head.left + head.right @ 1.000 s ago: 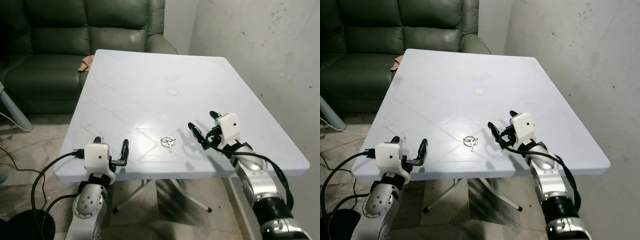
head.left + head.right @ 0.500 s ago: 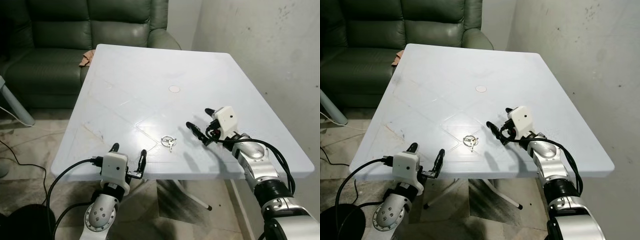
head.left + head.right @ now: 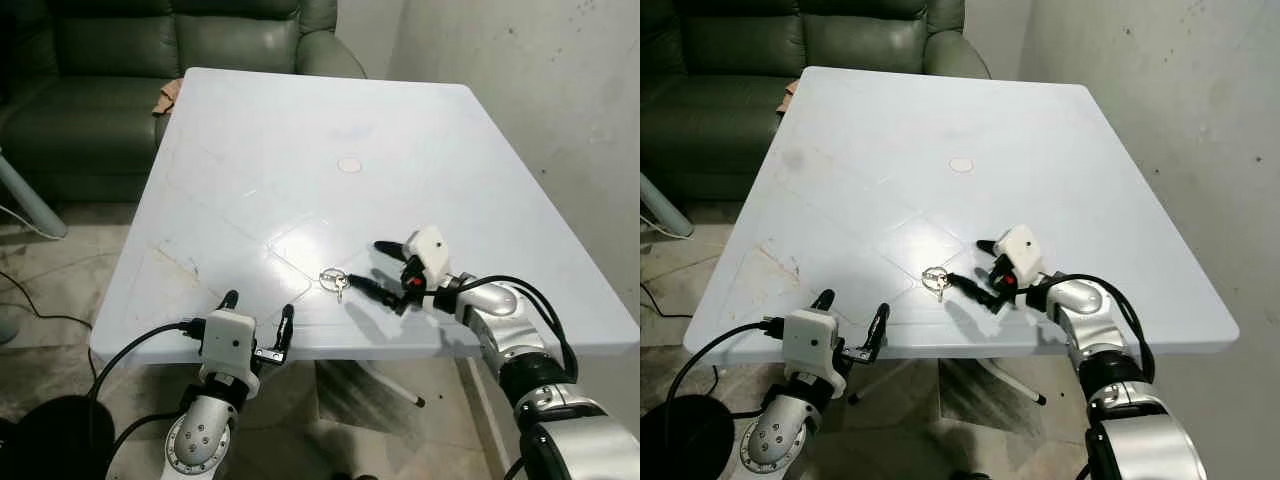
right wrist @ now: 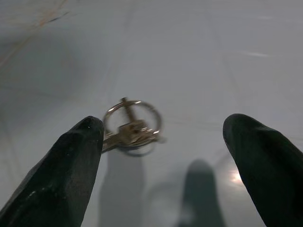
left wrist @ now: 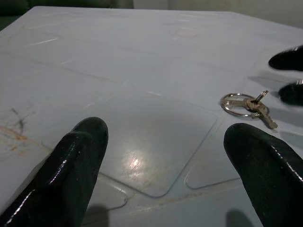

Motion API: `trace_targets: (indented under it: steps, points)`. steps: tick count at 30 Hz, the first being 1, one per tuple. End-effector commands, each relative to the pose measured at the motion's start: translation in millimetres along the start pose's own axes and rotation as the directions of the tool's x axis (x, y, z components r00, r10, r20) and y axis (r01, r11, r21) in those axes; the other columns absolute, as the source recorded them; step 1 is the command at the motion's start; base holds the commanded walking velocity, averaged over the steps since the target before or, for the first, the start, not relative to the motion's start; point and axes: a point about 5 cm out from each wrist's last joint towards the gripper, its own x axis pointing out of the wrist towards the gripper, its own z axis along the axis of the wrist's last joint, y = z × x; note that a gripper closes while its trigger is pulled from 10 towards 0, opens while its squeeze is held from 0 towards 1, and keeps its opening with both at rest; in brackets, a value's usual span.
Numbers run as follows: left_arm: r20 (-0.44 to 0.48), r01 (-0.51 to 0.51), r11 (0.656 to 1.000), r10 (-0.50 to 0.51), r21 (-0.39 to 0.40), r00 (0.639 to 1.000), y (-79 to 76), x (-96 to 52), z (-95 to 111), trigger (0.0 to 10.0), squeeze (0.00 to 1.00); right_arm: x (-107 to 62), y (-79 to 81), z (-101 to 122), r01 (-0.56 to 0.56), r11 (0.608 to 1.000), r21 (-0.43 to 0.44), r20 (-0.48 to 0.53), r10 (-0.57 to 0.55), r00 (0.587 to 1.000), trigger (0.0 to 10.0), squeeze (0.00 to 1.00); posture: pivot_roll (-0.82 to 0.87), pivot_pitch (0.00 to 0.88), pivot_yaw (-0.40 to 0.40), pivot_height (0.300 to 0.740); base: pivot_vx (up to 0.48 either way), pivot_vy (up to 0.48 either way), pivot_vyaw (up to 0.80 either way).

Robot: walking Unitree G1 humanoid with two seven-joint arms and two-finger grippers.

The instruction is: Hang keys on a hook

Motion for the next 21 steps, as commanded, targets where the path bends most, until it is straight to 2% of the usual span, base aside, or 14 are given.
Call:
trace_targets:
  steps: [1,4,6,7,8,21]
  points:
    - [-0.007,0.006,1.000,-0.006,0.007,1.000,-0.3,-3.0,2,10.0,0.00,-0.1,5.6,-6,-0.031,0.999,0.008,-0.010,0.031,0.999,9.2,0.00,0.06,0.180,-0.070,0.740,0.000,0.000,0.00]
    - [-0.011,0.005,1.000,-0.005,0.008,1.000,-0.3,-3.7,2,10.0,0.00,1.4,6.9,-6,-0.039,0.999,0.009,-0.001,0.039,0.999,9.2,0.00,0.06,0.182,-0.070,0.740,0.000,0.000,0.00]
    - [-0.014,-0.001,1.000,0.001,0.008,1.000,0.4,-4.6,2,10.0,0.00,5.4,9.9,-6,-0.032,0.999,-0.002,0.006,0.032,0.999,5.0,0.00,0.07,0.188,-0.069,0.740,0.000,0.000,0.00]
    - [-0.014,-0.002,1.000,0.002,0.008,1.000,0.5,-4.7,2,10.0,0.00,6.2,10.4,-5,-0.032,0.999,0.000,0.011,0.032,0.999,5.0,0.00,0.07,0.188,-0.069,0.740,0.000,0.000,0.00]
    - [-0.015,-0.004,1.000,0.004,0.009,1.000,1.0,-5.0,3,10.0,0.00,7.4,10.5,-5,-0.020,1.000,-0.001,0.015,0.020,1.000,0.0,0.00,0.07,0.191,-0.068,0.740,0.000,0.000,0.00]
    - [-0.021,-0.018,1.000,0.018,0.010,1.000,3.8,-5.6,5,10.0,0.00,12.8,11.2,-1,-0.004,1.000,0.009,0.046,0.003,0.999,0.0,0.00,0.08,0.194,-0.065,0.740,0.000,0.000,0.00]
